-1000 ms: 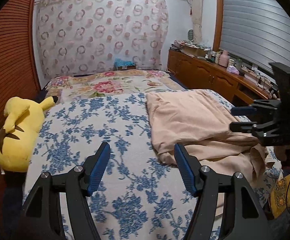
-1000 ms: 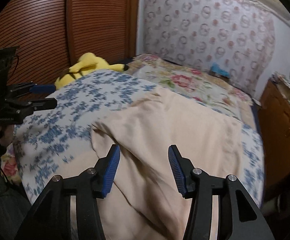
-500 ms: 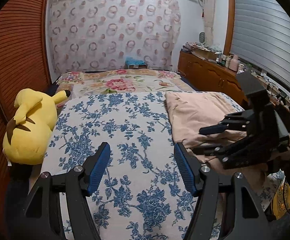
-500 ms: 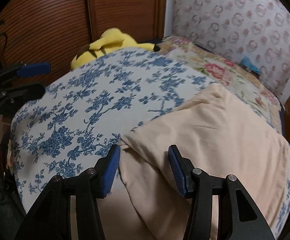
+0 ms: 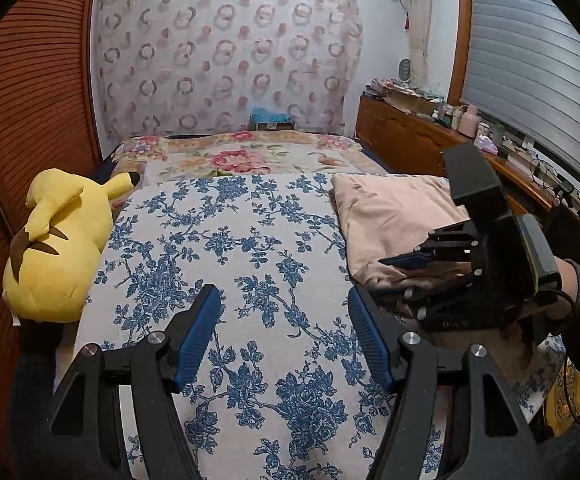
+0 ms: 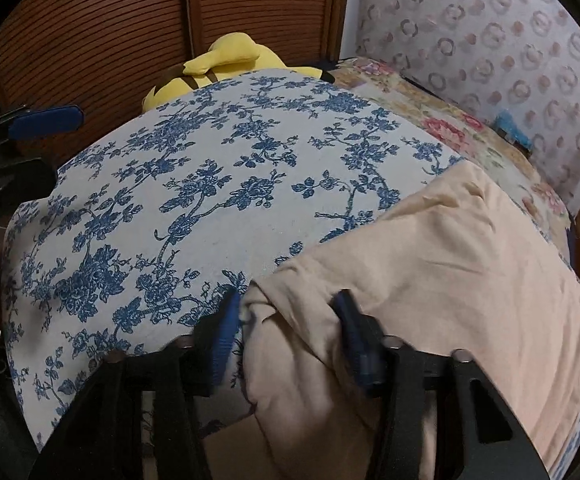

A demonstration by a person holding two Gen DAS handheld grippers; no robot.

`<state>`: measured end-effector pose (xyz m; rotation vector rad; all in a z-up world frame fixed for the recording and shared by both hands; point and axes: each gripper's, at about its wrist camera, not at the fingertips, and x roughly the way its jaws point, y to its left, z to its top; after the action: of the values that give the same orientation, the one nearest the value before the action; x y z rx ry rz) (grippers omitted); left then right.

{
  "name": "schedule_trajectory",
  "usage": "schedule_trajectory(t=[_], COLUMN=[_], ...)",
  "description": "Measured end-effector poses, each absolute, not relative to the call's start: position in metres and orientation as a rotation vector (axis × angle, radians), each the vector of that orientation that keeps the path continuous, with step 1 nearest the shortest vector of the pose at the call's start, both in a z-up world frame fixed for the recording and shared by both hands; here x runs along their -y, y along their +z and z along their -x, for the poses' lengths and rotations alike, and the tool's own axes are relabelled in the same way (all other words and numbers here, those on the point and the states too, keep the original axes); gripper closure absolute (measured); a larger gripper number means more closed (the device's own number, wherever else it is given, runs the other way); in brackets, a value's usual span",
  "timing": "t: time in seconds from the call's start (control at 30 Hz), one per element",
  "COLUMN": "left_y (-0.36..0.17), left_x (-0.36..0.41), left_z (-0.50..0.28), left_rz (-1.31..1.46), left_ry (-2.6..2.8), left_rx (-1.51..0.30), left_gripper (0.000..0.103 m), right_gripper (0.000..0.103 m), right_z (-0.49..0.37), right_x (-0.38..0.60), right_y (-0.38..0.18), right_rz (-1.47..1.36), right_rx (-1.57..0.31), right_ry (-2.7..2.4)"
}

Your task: Fold small clothes

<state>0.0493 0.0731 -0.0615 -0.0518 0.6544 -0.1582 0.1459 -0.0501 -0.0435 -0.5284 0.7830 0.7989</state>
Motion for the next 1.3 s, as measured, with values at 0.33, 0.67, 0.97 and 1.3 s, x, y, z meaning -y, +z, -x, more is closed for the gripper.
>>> schedule_trajectory(t=[0.33,0.67,0.97,1.3], left_y=[-0.062,-0.067,-0.071,-0.074], left_x=[-0.07,-0.058,-0.04,-0.006], left_z=[-0.049,-0.051,-0.052,-0.055], left_rz=[0.061,0.05,0.036,0.009], left_ry=[-0.152,-0.187,-0.228,-0.315], left_rx=[-0.644,-0.666,-0.689,-0.71], left_gripper=[0.036,0.036,0.036,0.036], right_gripper=[0.093,0.094,0.065,0.064], right_z=[-0.162,-0.234,-0.264,-0.162], right_x=[0.109,0.201,0.233,0.263], right_y=[0.021,0.06,-0.003,-0.002], right_rz=[0.406,0.37,0.306,0.259], right_rx=[-0.627,-0.546,-0.738,-0.745], right_ry=[0.666,0.271,0.127,0.315])
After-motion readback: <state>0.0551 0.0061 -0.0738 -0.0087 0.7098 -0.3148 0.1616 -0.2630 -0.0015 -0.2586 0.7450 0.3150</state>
